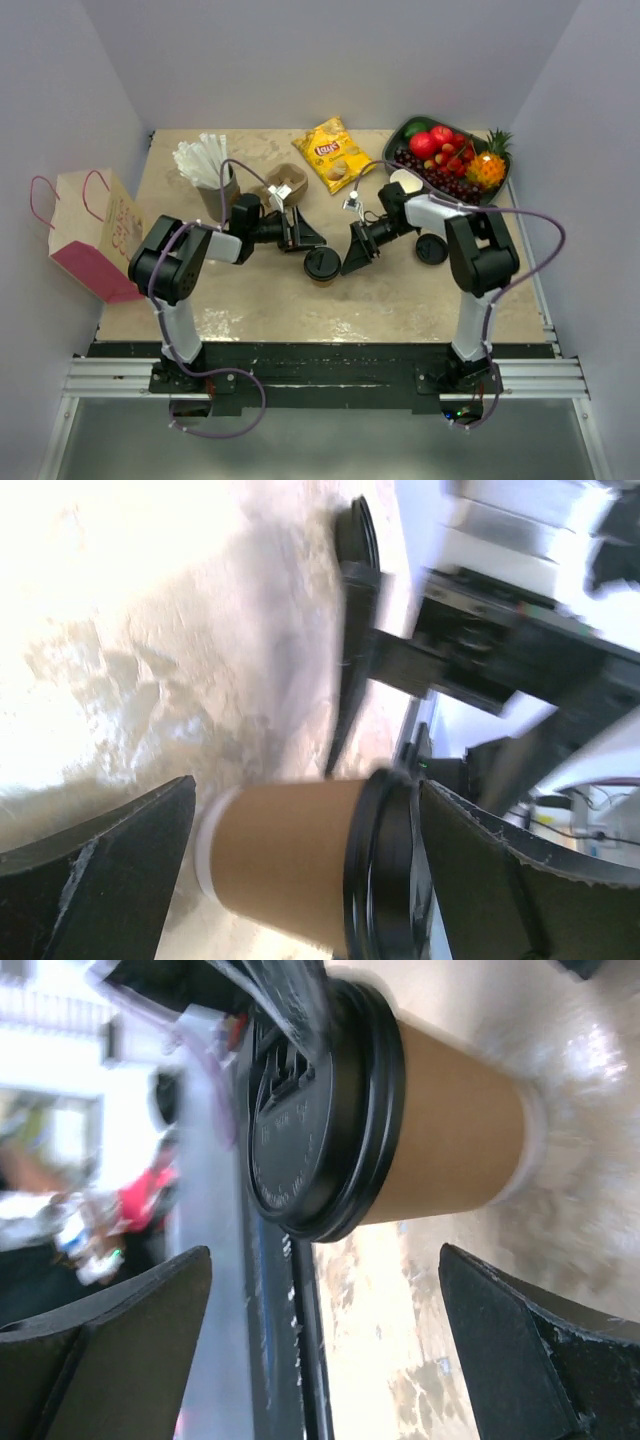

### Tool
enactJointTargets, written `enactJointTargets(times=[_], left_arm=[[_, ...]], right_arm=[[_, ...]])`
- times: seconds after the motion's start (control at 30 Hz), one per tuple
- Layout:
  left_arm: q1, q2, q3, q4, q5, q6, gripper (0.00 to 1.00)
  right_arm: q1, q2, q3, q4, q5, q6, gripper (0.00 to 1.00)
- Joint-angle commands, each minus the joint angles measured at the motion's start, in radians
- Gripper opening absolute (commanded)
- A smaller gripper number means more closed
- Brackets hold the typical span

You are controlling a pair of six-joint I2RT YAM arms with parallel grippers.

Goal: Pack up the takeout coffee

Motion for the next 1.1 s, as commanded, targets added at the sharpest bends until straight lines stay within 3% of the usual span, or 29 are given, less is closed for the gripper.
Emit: enactJointTargets(times=[0.0, 0.07, 0.27, 0.43, 0.7, 1.07], left_arm=[[0.0, -0.081, 0.063, -0.139, -0.036, 0.142, 0.98], [0.0, -0.104, 0.072, -0.168, -0.021, 0.173, 0.98], [0.019, -0.21, 0.126, -0.405, -0.029, 0.354, 0.99], [0.036, -0.359, 0.042, -0.548, -0.033, 0.474, 1.0], [-0.01, -0.414, -0.088, -0.518, -0.004, 0.491, 1.0], [-0.03, -0.312, -0.106, -0.383, 0.0, 0.439, 0.99]], right_arm=[[0.0, -0.229, -0.128, 0.592, 0.167, 0.513, 0.99], [0.001, -0.214, -0.103, 0.546, 0.155, 0.512, 0.99], [0.003, -0.248, -0.177, 0.74, 0.151, 0.7, 0.99], [0.014, -0.194, -0.148, 0.834, 0.152, 0.803, 0.99], [0.04, -0.102, -0.131, 0.954, 0.103, 0.892, 0.89], [0.046, -0.071, -0.18, 0.997, 0.095, 0.903, 0.83]])
